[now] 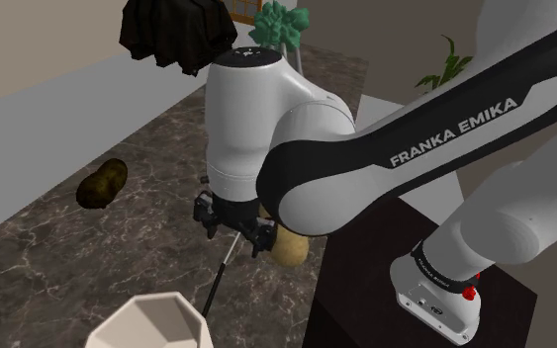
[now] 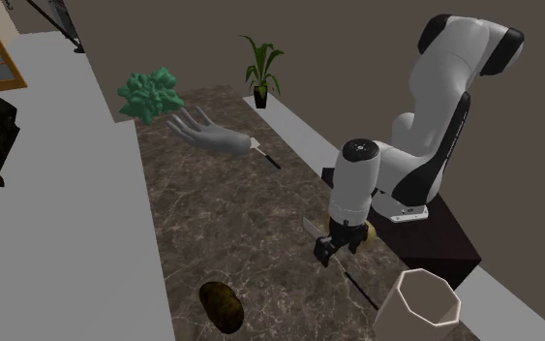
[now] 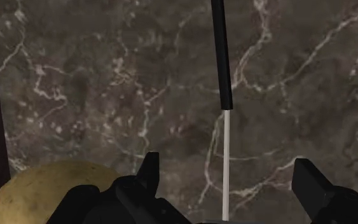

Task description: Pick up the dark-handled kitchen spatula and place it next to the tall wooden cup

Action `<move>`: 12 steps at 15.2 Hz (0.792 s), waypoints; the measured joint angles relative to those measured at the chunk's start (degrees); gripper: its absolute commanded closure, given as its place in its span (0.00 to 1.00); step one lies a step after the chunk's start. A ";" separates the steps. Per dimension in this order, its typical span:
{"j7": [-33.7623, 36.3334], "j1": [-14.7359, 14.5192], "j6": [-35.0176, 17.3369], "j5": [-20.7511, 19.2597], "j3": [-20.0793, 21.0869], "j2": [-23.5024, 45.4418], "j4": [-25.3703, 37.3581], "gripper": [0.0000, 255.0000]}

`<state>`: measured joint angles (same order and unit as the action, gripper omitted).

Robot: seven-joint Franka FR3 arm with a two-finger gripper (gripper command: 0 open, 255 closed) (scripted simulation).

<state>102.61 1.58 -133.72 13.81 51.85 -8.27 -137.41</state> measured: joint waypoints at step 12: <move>-2.76 -1.00 9.23 3.37 -2.98 -5.74 3.66 0.00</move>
